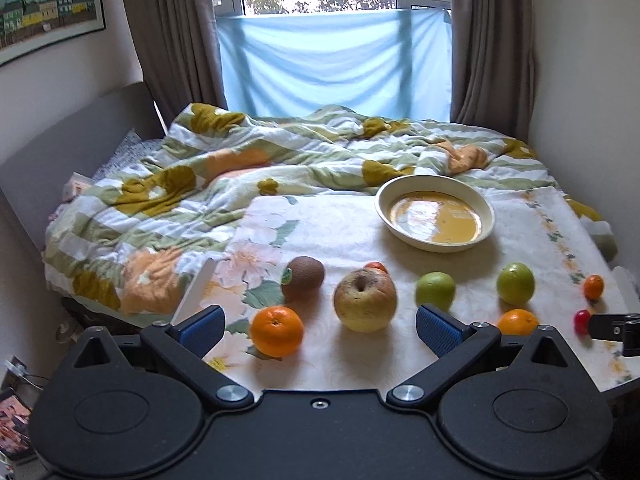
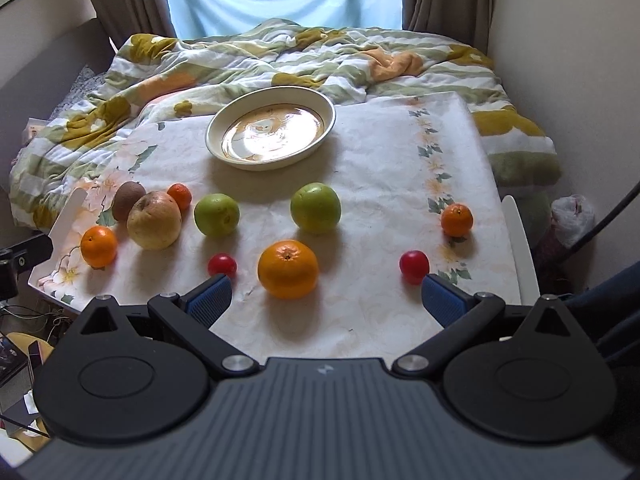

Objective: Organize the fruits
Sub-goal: 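Grasp the orange with the left gripper while the right gripper grasps a red tomato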

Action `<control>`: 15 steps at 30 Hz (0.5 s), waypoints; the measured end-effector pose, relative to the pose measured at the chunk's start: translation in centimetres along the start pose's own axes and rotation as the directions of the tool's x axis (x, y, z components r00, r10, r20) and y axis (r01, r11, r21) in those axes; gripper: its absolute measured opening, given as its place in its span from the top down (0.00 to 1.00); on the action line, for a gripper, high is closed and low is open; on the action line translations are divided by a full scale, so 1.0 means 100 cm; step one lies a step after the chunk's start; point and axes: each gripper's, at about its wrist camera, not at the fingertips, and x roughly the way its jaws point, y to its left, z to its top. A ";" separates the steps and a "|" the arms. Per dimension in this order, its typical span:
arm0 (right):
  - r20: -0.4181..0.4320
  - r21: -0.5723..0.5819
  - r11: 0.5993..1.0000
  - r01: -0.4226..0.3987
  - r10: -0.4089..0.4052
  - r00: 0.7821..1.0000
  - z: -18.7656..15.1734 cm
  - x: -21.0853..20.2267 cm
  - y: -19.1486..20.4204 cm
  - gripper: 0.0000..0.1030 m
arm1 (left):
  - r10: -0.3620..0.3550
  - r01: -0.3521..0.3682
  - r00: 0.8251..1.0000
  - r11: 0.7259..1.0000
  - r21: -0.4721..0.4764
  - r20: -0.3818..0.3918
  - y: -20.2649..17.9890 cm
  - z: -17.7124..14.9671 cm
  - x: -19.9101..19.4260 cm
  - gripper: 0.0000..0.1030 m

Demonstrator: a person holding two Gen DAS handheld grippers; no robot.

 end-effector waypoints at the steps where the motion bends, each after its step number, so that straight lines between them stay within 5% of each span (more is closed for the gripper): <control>1: 0.004 -0.013 1.000 -0.005 0.005 1.000 0.000 0.003 0.001 0.00 | 0.006 -0.006 1.000 1.000 0.010 0.000 0.001 -0.001 0.003 0.00; 15: 0.022 -0.067 0.996 -0.067 0.069 0.997 -0.017 0.048 0.049 0.00 | 0.013 -0.010 0.996 0.999 0.036 -0.083 0.039 -0.021 0.084 0.00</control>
